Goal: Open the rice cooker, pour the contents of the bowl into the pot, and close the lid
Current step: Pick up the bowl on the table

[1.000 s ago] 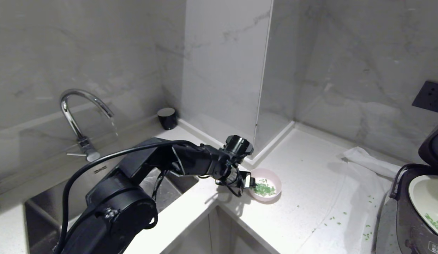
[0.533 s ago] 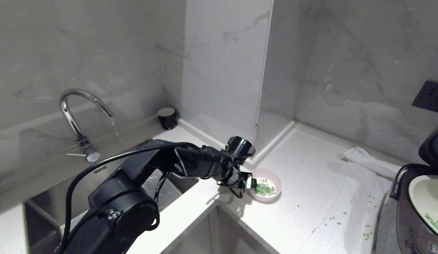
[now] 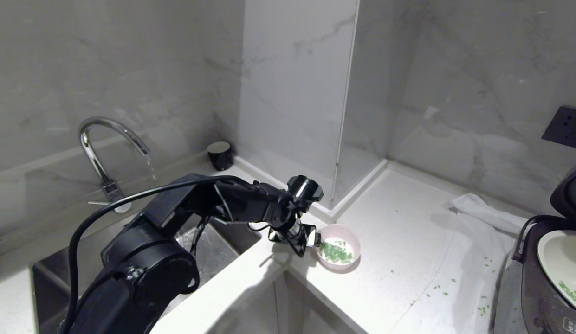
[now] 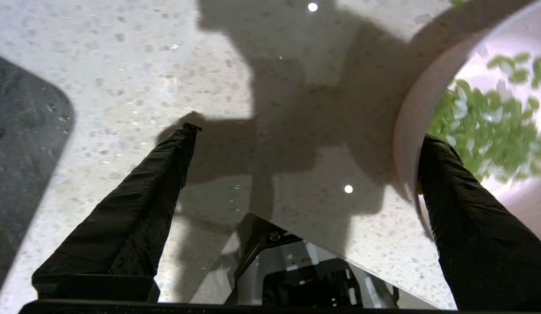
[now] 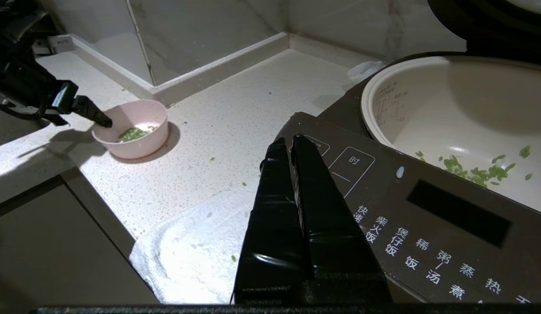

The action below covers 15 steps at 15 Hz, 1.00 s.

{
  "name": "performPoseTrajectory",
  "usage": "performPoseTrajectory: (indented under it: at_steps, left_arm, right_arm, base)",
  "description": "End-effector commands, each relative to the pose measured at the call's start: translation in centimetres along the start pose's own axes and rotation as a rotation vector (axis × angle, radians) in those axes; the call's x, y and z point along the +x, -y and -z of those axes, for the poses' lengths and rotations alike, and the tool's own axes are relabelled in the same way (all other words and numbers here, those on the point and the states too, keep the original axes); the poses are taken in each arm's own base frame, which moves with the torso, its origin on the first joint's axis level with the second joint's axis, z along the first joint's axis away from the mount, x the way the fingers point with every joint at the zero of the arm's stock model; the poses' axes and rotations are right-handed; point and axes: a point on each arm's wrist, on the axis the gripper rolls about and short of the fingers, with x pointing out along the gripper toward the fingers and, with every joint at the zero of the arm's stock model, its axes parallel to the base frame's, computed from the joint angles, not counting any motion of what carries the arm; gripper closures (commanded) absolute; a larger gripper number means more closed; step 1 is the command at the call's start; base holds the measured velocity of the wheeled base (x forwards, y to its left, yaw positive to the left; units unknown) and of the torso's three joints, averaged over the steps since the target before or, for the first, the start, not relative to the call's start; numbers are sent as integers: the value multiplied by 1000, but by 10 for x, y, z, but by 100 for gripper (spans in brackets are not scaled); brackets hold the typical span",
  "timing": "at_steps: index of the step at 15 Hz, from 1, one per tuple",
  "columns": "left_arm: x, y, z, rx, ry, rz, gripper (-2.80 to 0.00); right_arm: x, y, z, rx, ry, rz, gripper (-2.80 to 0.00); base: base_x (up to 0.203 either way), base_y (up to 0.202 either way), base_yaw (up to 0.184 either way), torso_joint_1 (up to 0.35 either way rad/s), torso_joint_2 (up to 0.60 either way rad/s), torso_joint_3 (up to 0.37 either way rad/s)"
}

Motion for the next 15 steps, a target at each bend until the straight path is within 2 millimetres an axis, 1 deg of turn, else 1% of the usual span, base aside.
performPoseTrajectory:
  at_steps: [1,4,6,8,10,12,15]
  left_arm:
    - [-6,-3,-4,-10,11,-8,-280]
    - [-18,-4,-10,-16,39,2,-280]
    - [-19,1,-9,-6,39,10,-280]
    - [-12,11,-1,17,21,16,-280]
    - [3,20,10,36,-2,15,-280]
    - [9,25,11,35,19,30,-280]
    - [11,30,12,37,37,50,-280]
  right_arm:
    - [0,0,0,0,0,-1,0]
    - [0,0,0,0,-1,-1,0]
    - [0,0,0,0,0,0,0]
    - [0,0,0,0,0,-1,0]
    - [0,0,0,0,0,-1,0]
    - [0,0,0,0,-1,0,0]
    - [0,0,0,0,0,0,0]
  base:
    - [0,0,0,0,0,0]
    - [0,0,0,0,0,0]
    - [0,0,0,0,0,0]
    - [0,0,0,0,0,0]
    - [0,0,0,0,0,0]
    - [0,0,0,0,0,0]
    - [0,0,0,0,0,0]
